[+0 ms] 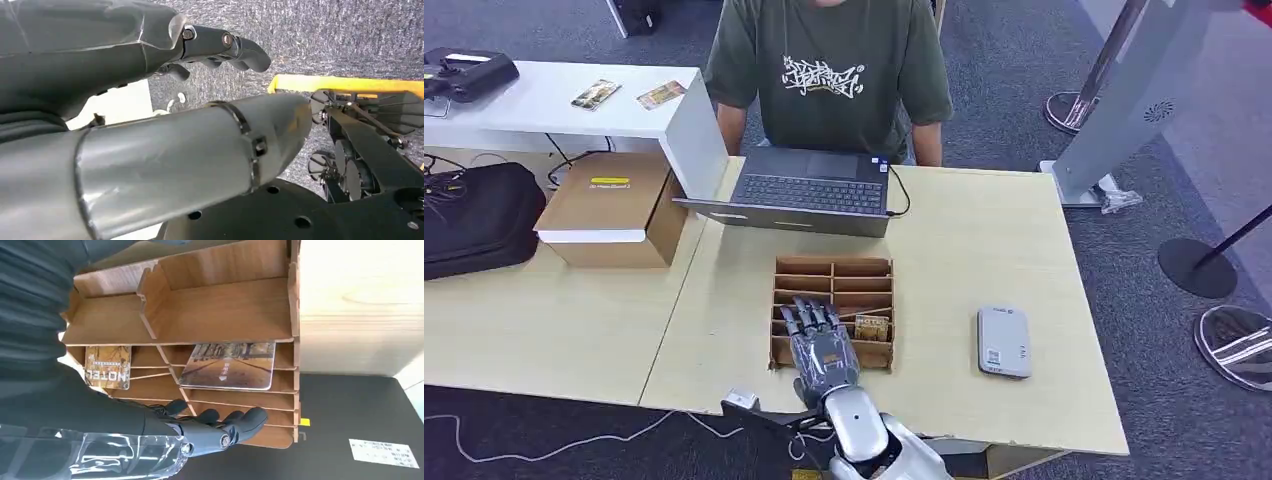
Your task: Pass the card to the sensor for recognition and then transmit it.
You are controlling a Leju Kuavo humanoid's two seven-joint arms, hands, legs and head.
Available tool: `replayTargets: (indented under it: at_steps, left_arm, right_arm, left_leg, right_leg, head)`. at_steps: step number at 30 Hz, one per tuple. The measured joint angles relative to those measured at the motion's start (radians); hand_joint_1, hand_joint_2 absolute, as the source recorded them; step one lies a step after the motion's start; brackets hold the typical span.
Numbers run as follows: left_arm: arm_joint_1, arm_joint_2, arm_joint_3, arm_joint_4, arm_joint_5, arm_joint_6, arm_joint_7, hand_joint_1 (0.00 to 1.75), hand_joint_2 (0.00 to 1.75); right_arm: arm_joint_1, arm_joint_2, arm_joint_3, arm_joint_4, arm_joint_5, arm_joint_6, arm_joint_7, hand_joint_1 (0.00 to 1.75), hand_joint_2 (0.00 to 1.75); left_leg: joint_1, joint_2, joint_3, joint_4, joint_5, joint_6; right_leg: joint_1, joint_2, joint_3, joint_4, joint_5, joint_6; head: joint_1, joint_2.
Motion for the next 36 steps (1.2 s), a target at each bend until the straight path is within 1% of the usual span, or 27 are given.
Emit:
replayTargets:
  at_steps: [16, 24, 36]
  left_arm:
    - [0.000, 0.002, 0.000, 0.000, -0.006, 0.002, 0.000, 0.00, 0.00]
    - [0.000, 0.003, 0.000, 0.000, -0.010, 0.002, 0.000, 0.00, 0.00]
    - [-0.001, 0.004, 0.000, 0.000, -0.011, 0.008, 0.000, 0.00, 0.00]
  right_arm:
    - [-0.002, 0.001, 0.000, 0.013, 0.004, 0.003, 0.020, 0.00, 1.75]
    - [-0.007, 0.001, -0.005, -0.031, 0.021, 0.026, 0.051, 0.00, 1.75]
    - [-0.019, 0.007, -0.007, -0.040, 0.042, 0.037, 0.053, 0.00, 1.75]
  left_leg:
    - [0.000, 0.000, 0.000, 0.000, 0.000, 0.000]
    - [0.000, 0.000, 0.000, 0.000, 0.000, 0.000]
    - [0.000, 0.000, 0.000, 0.000, 0.000, 0.000]
  right_leg:
    - [0.000, 0.000, 0.000, 0.000, 0.000, 0.000]
    - [0.000, 0.000, 0.000, 0.000, 0.000, 0.000]
    - [0.000, 0.000, 0.000, 0.000, 0.000, 0.000]
  head:
    - [0.000, 0.000]
    - [0.000, 0.000]
    - [0.000, 0.000]
